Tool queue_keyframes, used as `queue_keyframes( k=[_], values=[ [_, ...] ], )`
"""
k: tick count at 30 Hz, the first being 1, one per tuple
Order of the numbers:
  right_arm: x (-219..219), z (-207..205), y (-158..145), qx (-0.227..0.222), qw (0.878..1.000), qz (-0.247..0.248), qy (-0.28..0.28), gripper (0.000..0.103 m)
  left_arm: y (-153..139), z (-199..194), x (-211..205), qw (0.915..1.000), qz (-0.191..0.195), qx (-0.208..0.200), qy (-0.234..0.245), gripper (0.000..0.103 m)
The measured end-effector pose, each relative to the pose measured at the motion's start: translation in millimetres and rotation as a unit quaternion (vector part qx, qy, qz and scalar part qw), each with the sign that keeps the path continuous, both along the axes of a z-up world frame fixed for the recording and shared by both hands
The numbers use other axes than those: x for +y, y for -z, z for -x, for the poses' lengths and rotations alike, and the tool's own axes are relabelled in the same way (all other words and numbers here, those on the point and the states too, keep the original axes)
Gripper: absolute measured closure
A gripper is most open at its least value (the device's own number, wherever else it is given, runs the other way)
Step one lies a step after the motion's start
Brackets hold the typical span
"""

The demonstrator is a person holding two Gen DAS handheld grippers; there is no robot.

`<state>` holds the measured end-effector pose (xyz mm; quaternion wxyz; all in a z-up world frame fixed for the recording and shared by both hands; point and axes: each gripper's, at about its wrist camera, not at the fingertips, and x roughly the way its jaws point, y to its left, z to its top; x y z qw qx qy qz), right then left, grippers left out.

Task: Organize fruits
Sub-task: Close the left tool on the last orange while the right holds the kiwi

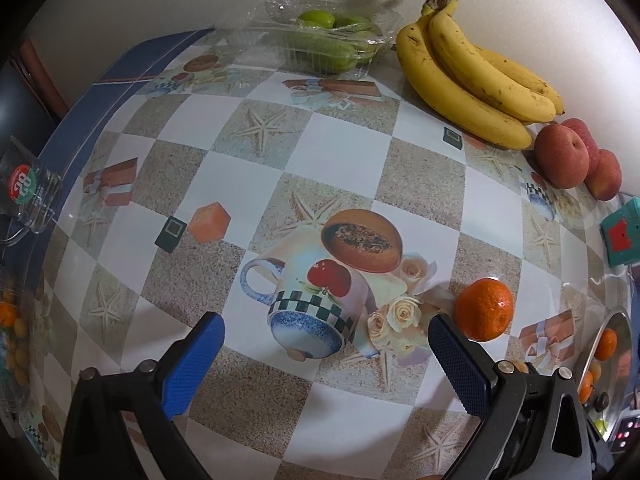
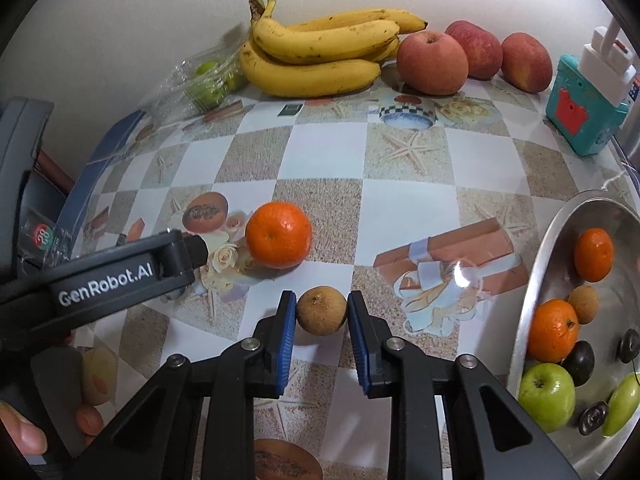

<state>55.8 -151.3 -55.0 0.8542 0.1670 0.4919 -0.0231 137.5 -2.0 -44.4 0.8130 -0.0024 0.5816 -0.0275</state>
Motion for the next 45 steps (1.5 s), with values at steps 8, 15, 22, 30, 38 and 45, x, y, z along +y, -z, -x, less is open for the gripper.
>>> queue_keyframes(
  k=[8, 15, 22, 30, 38, 45],
  values=[
    [-24, 8, -7, 0.003, 0.999, -0.015, 0.039, 0.076, -9, 3, -18, 0.9996, 0.009, -0.009, 0.025, 0.000],
    [-49, 19, -23, -0.012, 0.997, -0.024, 0.073, 0.076, -9, 9, -32, 0.9976, 0.040, -0.013, 0.054, 0.000],
    [-63, 27, -33, -0.024, 0.995, -0.029, 0.090, 0.076, -7, 10, -51, 0.9929, 0.082, -0.021, 0.084, 0.008],
    [-66, 29, -34, -0.027, 0.995, -0.035, 0.092, 0.076, -3, 7, -65, 0.9896, 0.093, -0.025, 0.107, 0.020],
    [-69, 32, -36, -0.030, 0.994, -0.039, 0.097, 0.076, -1, 9, -72, 0.9873, 0.103, -0.027, 0.118, 0.040],
    [-70, 32, -39, -0.033, 0.994, -0.041, 0.096, 0.076, 2, 9, -74, 0.9873, 0.102, -0.025, 0.119, 0.053]
  ],
)
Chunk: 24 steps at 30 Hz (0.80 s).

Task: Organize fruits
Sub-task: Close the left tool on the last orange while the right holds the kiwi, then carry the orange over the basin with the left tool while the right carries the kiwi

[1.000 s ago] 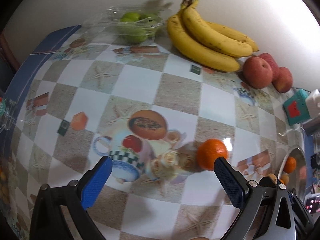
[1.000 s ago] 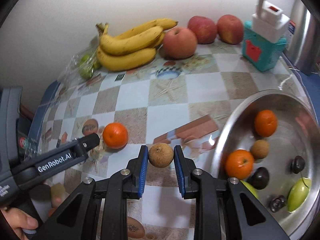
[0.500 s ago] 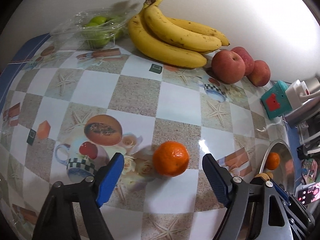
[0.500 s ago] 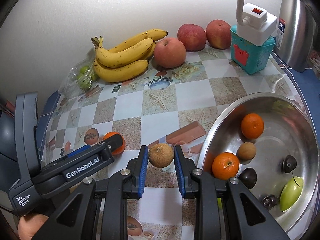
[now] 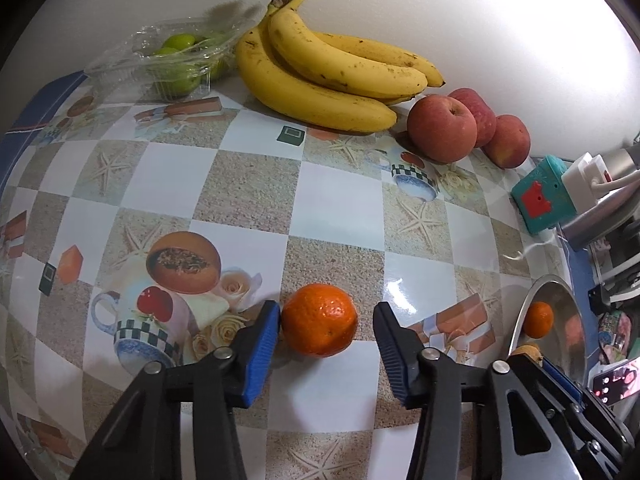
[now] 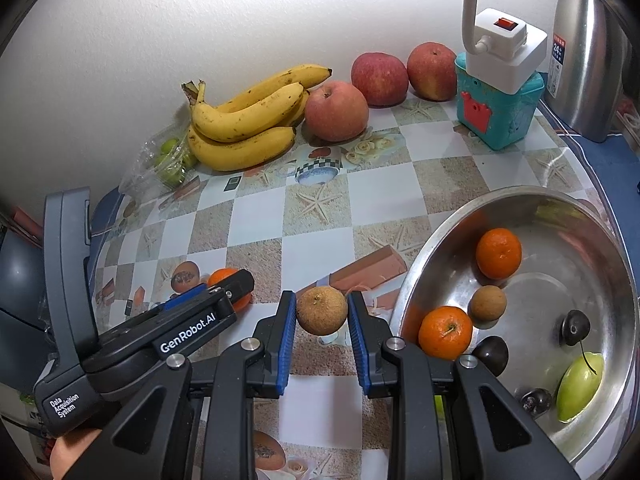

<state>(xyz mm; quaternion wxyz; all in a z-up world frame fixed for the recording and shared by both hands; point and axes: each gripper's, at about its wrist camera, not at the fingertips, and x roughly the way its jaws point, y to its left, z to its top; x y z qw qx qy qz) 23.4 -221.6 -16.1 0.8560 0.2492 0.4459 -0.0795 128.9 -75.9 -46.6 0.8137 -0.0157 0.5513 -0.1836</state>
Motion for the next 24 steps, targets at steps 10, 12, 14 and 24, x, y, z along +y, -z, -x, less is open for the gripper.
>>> queue_keyframes(
  k=[10, 12, 14, 24],
  values=[
    [-1, 1, -1, -0.001, 1.000, -0.001, 0.000, 0.076, -1, -1, 3, 1.0000, 0.003, 0.005, -0.007, 0.062],
    [-1, 1, -1, -0.001, 1.000, -0.001, 0.001, 0.076, -3, 0, 3, 1.0000, 0.003, 0.005, -0.007, 0.062],
    [-1, 2, -1, 0.000, 1.000, -0.002, 0.002, 0.076, -7, 1, 4, 1.0000, 0.002, 0.003, -0.009, 0.062],
    [-6, 7, -4, 0.000, 1.000, -0.009, 0.012, 0.076, -41, 11, -3, 0.9996, 0.009, -0.025, 0.006, 0.062]
  ],
)
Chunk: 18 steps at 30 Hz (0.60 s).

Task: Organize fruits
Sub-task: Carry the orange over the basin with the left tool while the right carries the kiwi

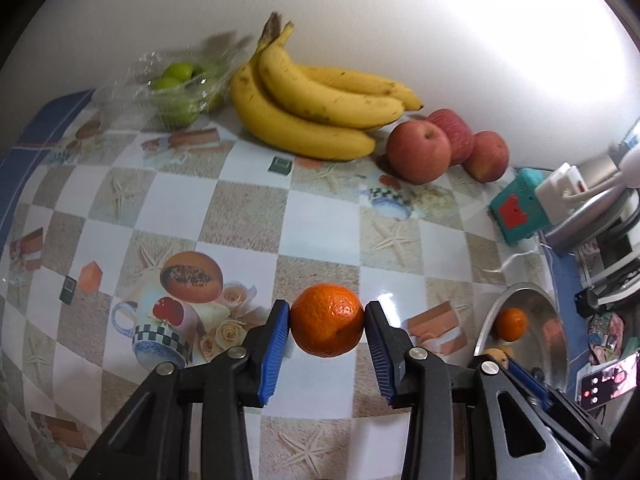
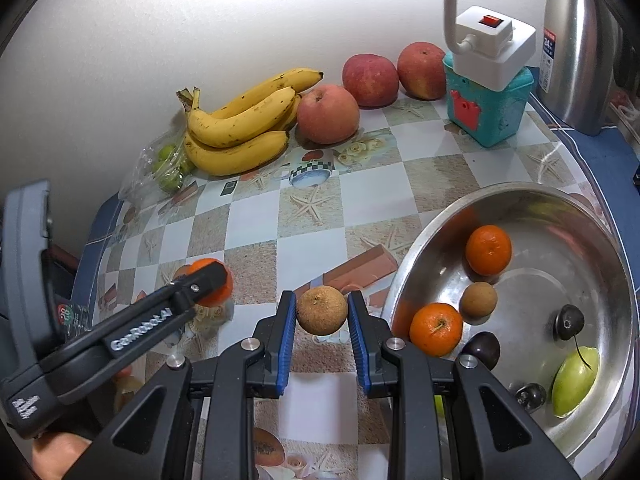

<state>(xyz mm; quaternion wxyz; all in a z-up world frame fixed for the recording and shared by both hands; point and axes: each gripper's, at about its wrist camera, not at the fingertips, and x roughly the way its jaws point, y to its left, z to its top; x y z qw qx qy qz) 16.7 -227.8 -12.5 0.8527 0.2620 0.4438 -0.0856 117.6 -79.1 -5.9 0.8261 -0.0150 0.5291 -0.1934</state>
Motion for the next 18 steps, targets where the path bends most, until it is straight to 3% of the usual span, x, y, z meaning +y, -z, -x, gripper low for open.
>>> queue_keyframes(
  k=[18],
  values=[
    [-23, 23, -10, 0.000, 0.999, 0.001, 0.036, 0.076, -45, 35, -36, 0.9969, 0.011, -0.045, 0.064, 0.062]
  ],
)
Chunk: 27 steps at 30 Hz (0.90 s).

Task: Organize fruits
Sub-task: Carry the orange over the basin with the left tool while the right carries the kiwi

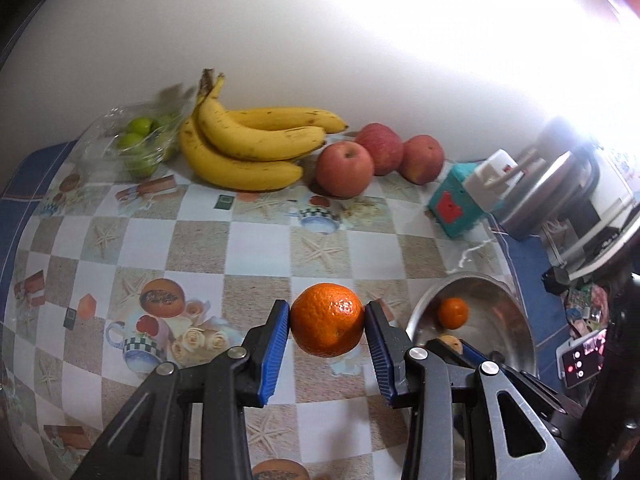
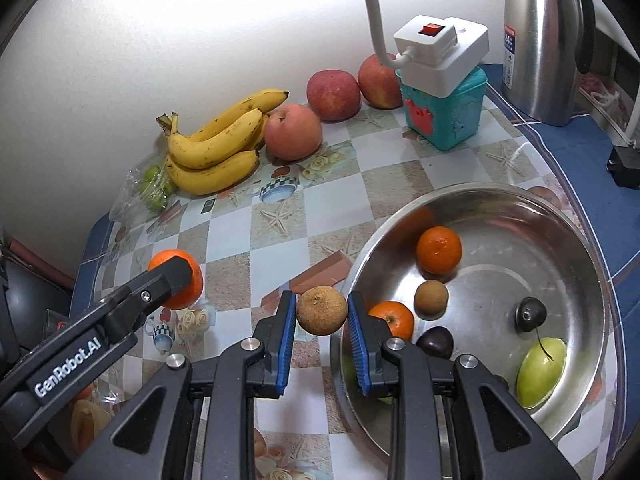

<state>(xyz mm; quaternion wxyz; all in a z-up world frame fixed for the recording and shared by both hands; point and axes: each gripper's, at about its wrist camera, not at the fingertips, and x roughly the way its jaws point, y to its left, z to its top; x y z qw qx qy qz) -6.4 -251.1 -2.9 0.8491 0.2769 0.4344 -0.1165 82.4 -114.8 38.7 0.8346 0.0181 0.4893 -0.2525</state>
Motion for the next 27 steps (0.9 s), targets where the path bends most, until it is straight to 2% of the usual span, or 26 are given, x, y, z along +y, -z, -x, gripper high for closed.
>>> queue_keyframes(
  k=[3, 15, 27],
  values=[
    [-8, 4, 5, 0.006, 1.000, -0.005, 0.005, 0.076, 1, 7, -11, 0.9998, -0.003, 0.002, 0.019, 0.062],
    [-74, 53, 29, 0.030, 0.993, -0.031, 0.110, 0.076, 13, 46, -71, 0.9931, -0.010, 0.013, 0.116, 0.062],
    [-89, 64, 41, 0.031, 0.989, -0.047, 0.134, 0.076, 35, 51, -92, 0.9903, -0.001, -0.013, 0.139, 0.062]
  ],
)
